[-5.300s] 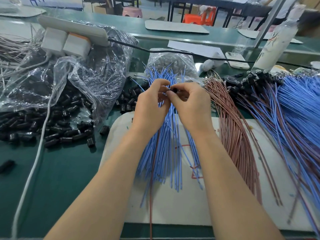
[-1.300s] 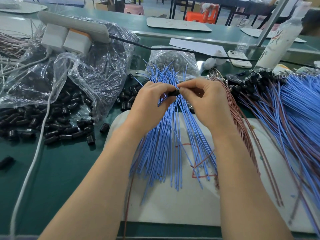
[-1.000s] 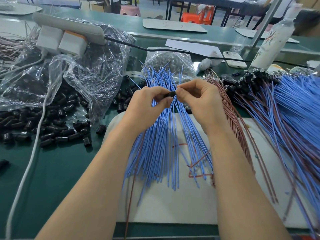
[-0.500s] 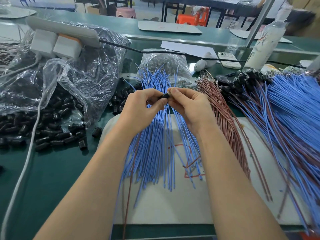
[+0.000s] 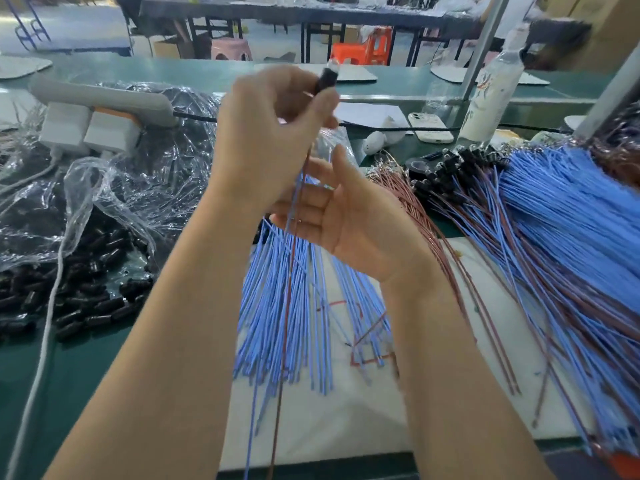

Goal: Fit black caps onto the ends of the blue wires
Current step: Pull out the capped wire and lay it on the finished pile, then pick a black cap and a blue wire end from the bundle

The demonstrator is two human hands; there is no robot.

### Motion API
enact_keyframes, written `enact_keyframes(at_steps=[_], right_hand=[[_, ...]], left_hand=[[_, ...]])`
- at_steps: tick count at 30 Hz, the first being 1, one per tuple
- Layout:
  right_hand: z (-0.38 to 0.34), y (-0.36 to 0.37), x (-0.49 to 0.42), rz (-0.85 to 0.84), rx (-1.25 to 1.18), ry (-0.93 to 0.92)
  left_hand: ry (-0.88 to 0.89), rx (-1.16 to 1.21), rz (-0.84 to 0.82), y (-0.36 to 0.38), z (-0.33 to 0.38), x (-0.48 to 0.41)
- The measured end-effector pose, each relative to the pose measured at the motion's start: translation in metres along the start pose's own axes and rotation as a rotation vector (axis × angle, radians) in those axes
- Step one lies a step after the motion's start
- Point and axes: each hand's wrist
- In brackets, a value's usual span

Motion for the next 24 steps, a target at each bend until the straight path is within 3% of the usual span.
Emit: enact_keyframes(at_steps=[3,7,10,13,15,17,21,24], right_hand=[[-0.037,0.012,0.029,0.001,0.142,-0.053],[-0.089,0.008,0.091,0.405,0.543,-0.074],[-0.112,-0.014,0.129,0.870,1.000,0.049],[-0.106,-0.066,0.146,1.224,1.291,0.347],[-0.084,-0.097,0.150,1.342,1.295,0.518],[-0.059,-0.115,0.152,1.407,1.269,0.578],[-0.045,-0.125,0.152,1.488,1.318,0.563],[-0.051,-0.112,0.137,1.511,1.350,0.380]], left_hand=[[0.124,0.084,0.179,0.012,0.034,-0.035],[0.036,0.432,0.393,0.054,0.056,-0.076],[-0.049,0.586,0.204,0.115,0.059,-0.091],[-0.328,0.182,-0.219,0.188,0.035,-0.082],[-0.423,-0.012,-0.458,0.224,0.014,-0.064],[-0.442,-0.124,-0.602,0.244,-0.002,-0.046],[-0.376,-0.145,-0.596,0.250,-0.012,-0.034],[-0.332,-0.125,-0.522,0.231,-0.010,-0.037]])
Point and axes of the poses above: each hand's wrist, its own x-axis away from the middle knuckle, its own y-axis out of the palm, z = x × y, and after that the axes turned 15 degrees about -z, right-handed
